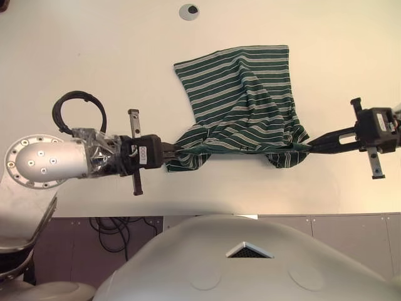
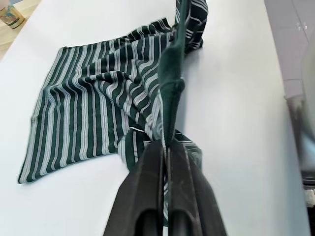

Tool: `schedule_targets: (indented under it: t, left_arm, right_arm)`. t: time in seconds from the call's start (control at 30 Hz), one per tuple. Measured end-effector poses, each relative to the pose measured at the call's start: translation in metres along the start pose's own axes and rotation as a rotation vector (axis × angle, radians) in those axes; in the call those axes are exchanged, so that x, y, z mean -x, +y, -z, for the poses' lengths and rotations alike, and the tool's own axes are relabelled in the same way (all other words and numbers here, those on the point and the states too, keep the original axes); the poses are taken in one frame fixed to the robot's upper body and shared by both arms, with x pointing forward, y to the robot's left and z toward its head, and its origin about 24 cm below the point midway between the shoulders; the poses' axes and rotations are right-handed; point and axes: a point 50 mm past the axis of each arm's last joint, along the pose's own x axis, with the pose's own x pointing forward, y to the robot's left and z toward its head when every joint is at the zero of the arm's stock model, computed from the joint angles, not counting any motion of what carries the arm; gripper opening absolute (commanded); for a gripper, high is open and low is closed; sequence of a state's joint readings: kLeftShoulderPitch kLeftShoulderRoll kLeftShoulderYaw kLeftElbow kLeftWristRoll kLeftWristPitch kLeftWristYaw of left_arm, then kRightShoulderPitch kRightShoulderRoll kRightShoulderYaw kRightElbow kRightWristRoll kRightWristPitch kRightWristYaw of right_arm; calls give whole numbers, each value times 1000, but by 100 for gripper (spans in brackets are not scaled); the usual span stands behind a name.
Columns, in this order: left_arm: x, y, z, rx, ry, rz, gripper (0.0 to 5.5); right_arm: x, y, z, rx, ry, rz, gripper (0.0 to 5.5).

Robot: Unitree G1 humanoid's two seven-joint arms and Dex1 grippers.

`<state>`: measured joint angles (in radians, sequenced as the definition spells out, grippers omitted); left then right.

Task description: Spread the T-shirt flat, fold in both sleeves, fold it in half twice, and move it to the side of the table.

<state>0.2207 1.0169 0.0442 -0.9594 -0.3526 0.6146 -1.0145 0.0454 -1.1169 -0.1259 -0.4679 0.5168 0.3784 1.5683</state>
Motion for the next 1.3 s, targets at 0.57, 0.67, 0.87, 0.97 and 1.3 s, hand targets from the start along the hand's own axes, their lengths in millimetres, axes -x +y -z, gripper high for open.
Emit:
schedule_targets:
  t: [0.57,0.67,0.87,0.97,1.3]
  left_arm:
    - [-6,-45,14,264,12,178,100]
    - [9,-30,17,343,-6,139,100]
    - [12,3,53,401,59,-97,100]
    - [-2,-1,63,425,62,-125,100]
    - [-15,-21,73,446,85,-130,100]
  right_arm:
    - [-22,17,3,-193,-46,-88,113]
    - [-3,2,0,-227,-76,5,113]
    - [5,-10,42,-229,103,126,113]
    - [1,-5,59,-228,166,121,113]
    - [-31,-2,93,-313,274,311,113]
